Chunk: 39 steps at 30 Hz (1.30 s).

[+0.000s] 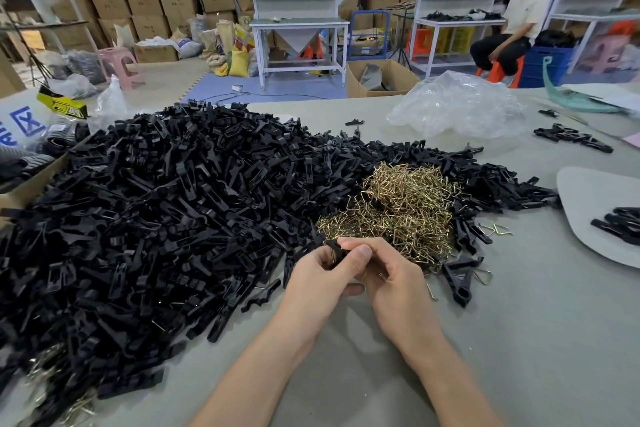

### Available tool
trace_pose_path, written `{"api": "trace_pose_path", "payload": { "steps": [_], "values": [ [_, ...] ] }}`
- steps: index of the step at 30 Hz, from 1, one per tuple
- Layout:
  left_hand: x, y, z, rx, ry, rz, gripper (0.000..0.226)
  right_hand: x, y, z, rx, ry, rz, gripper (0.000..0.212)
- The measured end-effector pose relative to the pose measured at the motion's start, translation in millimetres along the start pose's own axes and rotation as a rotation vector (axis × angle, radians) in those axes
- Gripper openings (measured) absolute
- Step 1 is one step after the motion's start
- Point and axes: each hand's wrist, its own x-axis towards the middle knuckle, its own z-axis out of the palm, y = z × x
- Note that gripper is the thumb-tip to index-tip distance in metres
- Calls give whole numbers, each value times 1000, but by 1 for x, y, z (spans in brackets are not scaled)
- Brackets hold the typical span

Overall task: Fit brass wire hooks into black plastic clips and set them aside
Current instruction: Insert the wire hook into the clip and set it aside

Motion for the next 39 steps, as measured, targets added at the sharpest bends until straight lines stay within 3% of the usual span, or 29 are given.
{"api": "trace_pose_path", "payload": {
  "steps": [10,22,28,33,39],
  "values": [
    [4,4,-14,-85,-211,-115,26,-4,-1,0,-59,-60,-16,38],
    [6,-2,-17,8,-204,-63,26,-2,0,-2,-25,-72,14,45],
    [7,-5,-20,46,-181,-38,55,-3,0,-3,-2,-74,50,42],
    [8,-3,-20,96,-221,-33,28,-4,0,-1,-8,-62,23,41],
    [5,-5,-12,148,-126,21,24,-3,5,2,-31,-57,-21,43]
  ]
}}
